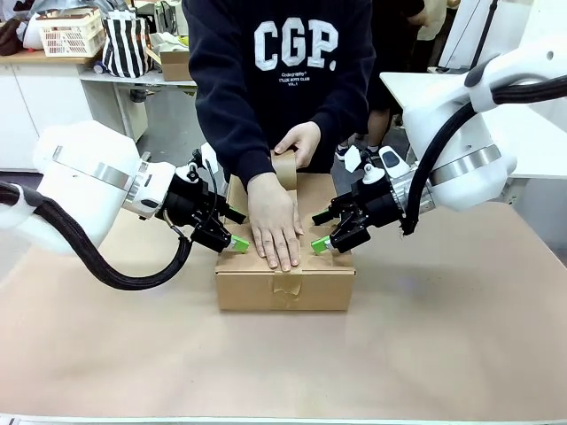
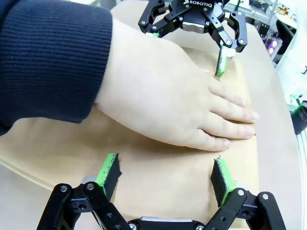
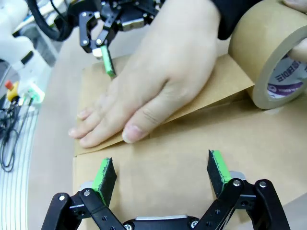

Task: Pack the gift set into the box.
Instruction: Press and hold the closed box until the human finishes sealing it.

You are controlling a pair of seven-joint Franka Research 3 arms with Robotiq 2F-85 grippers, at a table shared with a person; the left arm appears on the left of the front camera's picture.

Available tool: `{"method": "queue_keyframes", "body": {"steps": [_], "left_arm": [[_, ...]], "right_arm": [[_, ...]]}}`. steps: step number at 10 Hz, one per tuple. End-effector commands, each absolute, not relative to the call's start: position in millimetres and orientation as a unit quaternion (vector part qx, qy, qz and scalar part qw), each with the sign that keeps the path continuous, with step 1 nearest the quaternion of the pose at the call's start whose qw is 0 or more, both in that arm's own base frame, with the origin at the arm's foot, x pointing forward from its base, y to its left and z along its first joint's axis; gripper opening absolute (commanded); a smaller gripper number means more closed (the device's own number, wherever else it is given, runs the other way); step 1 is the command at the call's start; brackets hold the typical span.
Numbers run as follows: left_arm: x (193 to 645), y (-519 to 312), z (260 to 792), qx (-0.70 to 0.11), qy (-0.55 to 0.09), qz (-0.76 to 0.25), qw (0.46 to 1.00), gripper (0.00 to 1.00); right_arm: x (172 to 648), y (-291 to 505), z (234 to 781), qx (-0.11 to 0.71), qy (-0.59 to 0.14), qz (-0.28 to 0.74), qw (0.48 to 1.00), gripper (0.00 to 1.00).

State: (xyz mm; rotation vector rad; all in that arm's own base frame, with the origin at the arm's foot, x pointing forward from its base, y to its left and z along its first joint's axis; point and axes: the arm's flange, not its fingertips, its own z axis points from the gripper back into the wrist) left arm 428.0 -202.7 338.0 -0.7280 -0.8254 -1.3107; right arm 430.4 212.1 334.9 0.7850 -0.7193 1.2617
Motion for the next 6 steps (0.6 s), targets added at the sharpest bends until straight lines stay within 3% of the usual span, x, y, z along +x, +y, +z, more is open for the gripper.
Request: {"method": "queue_keyframes", "body": {"steps": [1, 6], "left_arm": [[427.4, -201.9, 338.0, -0.323, -0.36, -0.576, 0.659, 1.0], [427.4, -201.9, 338.0, -0.323, -0.36, -0.576, 0.659, 1.0]], "right_arm": [[430.0, 212.7, 334.8, 0.344, -0.316, 0.56, 0.684, 1.0], [430.0, 212.7, 334.8, 0.344, -0.316, 0.56, 0.684, 1.0]]}}
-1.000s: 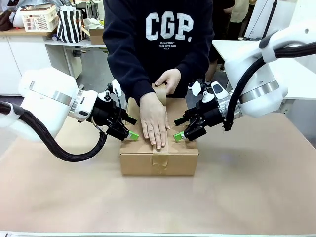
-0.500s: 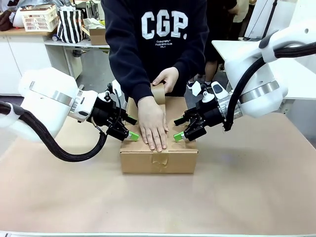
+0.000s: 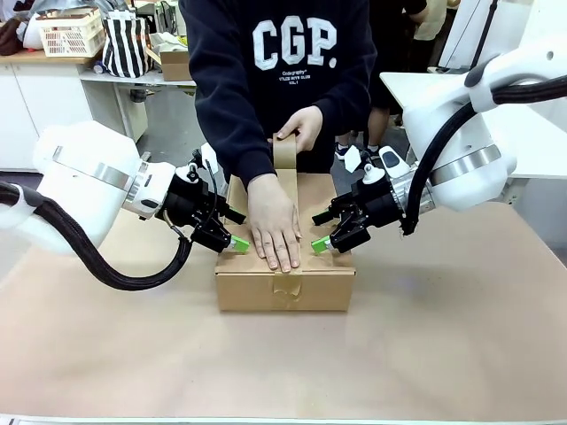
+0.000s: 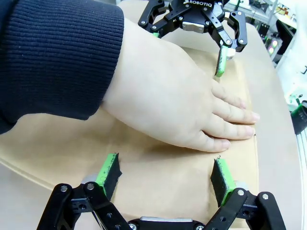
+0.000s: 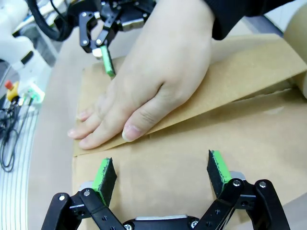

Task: Pack the gift set into the box.
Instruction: Press and hold the closed box until the human finishes sealing it.

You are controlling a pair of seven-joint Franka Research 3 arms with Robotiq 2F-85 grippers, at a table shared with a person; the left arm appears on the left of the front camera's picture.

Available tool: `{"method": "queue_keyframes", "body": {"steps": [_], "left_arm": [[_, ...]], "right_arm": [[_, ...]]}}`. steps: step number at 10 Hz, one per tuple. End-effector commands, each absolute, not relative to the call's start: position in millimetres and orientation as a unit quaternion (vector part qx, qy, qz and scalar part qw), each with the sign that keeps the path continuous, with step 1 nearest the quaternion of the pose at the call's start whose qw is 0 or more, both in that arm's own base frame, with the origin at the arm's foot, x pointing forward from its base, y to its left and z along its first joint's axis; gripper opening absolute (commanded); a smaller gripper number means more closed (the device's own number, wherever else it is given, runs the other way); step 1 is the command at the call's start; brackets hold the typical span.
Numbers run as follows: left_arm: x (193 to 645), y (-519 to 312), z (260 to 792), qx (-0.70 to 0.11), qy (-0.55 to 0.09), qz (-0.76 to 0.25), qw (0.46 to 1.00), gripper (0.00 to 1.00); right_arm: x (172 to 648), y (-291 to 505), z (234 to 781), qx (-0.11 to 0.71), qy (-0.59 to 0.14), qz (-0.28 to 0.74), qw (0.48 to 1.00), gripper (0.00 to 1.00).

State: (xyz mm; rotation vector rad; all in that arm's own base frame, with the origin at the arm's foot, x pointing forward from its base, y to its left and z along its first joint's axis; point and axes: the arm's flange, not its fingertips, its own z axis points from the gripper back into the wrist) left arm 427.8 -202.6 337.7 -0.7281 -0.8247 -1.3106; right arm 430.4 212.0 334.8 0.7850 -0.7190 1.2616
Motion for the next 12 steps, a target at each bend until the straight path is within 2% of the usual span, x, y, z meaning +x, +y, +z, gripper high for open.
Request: {"method": "queue_keyframes", "body": {"steps": [1, 12], "left_arm": [[427.4, -201.9, 338.0, -0.323, -0.36, -0.576, 0.659, 1.0], [427.4, -201.9, 338.0, -0.323, -0.36, -0.576, 0.659, 1.0]], "right_arm": [[430.0, 212.7, 334.8, 0.344, -0.316, 0.56, 0.684, 1.0], [430.0, 212.7, 334.8, 0.344, -0.316, 0.56, 0.684, 1.0]]}}
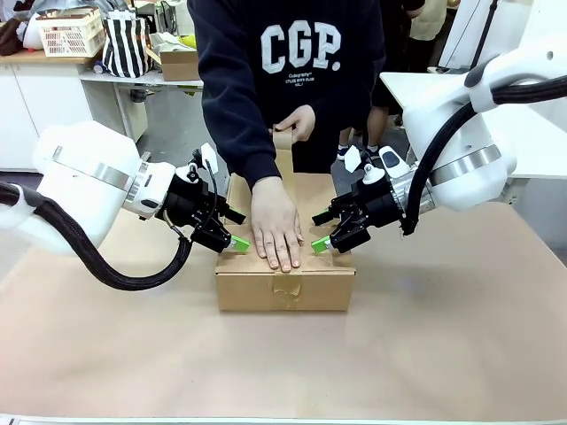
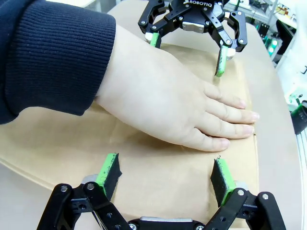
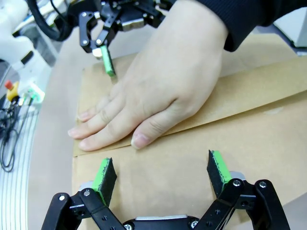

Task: Pack the gift set into the box.
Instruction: Press and hold the closed box until the human finishes sealing it.

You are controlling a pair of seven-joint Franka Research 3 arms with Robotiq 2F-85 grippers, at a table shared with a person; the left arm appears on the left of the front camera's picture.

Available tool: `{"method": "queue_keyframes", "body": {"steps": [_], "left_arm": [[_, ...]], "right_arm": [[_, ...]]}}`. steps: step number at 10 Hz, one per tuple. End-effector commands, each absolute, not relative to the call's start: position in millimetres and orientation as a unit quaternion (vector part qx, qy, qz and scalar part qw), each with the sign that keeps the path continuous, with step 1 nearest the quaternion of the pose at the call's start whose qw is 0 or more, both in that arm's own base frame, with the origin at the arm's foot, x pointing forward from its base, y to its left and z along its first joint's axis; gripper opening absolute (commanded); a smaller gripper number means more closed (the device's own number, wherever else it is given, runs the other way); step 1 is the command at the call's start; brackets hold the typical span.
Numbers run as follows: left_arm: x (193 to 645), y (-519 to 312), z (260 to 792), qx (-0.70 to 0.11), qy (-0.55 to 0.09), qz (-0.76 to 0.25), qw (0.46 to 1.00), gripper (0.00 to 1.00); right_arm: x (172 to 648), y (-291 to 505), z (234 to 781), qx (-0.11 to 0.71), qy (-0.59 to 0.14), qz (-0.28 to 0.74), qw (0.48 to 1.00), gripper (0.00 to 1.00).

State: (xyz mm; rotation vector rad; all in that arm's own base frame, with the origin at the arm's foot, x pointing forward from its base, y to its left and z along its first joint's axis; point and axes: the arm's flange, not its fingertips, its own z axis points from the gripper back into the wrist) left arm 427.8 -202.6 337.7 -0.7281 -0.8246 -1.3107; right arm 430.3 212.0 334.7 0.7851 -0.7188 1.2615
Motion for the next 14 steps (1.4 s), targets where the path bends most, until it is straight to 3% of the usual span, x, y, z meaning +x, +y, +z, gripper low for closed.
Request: {"method": "queue_keyframes", "body": {"steps": [1, 14], "left_arm": [[427.4, -201.9, 338.0, -0.323, -0.36, -0.576, 0.659, 1.0], [427.4, -201.9, 338.0, -0.323, -0.36, -0.576, 0.659, 1.0]], "right_arm": [[430.0, 212.7, 334.8, 0.344, -0.316, 0.56, 0.684, 1.0], [430.0, 212.7, 334.8, 0.344, -0.316, 0.56, 0.684, 1.0]]}}
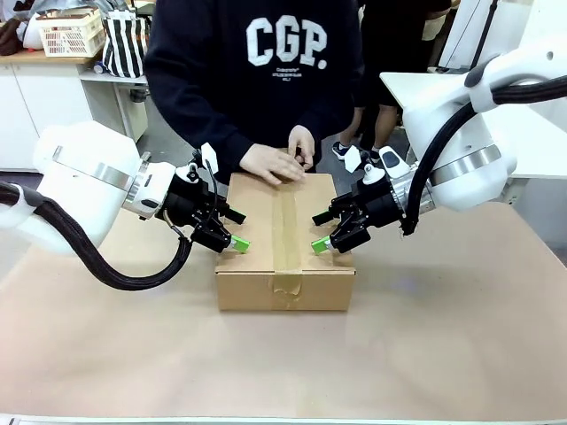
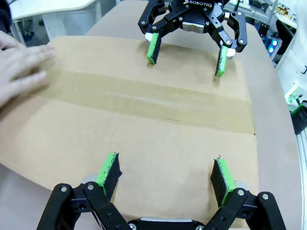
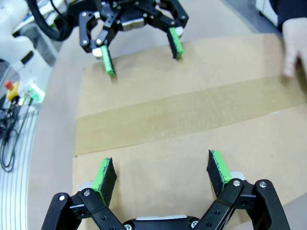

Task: Pack the gift set into the box.
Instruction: Press and hold the closed box until the human finishes sealing it.

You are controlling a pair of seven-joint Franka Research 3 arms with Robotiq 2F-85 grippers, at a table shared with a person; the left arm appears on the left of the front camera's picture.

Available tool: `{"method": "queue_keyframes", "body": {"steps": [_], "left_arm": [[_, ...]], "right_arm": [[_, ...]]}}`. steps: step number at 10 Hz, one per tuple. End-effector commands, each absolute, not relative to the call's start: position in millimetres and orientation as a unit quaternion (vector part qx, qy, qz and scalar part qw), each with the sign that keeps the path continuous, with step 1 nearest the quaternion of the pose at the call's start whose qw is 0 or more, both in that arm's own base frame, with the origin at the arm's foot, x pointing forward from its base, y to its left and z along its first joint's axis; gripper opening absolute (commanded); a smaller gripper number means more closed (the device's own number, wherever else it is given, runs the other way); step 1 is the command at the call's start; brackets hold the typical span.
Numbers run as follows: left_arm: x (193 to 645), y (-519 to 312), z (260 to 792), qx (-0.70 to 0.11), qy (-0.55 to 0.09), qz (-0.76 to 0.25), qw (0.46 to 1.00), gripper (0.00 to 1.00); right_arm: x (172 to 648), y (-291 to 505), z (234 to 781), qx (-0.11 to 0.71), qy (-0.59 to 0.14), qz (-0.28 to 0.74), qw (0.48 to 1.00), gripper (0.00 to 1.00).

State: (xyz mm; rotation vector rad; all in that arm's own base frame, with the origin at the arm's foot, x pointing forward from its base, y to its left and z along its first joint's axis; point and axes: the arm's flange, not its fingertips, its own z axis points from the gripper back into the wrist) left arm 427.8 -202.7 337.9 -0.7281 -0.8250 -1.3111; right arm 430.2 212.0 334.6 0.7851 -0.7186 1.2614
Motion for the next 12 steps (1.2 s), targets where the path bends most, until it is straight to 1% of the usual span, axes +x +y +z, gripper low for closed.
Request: {"method": "queue_keyframes", "body": {"steps": [1, 12], "left_arm": [[427.4, -201.9, 338.0, -0.323, -0.36, -0.576, 0.659, 1.0], [427.4, -201.9, 338.0, -0.323, -0.36, -0.576, 0.659, 1.0]], "right_arm": [[430.0, 212.7, 334.8, 0.344, -0.316, 0.56, 0.684, 1.0], [430.0, 212.7, 334.8, 0.344, -0.316, 0.56, 0.684, 1.0]]}}
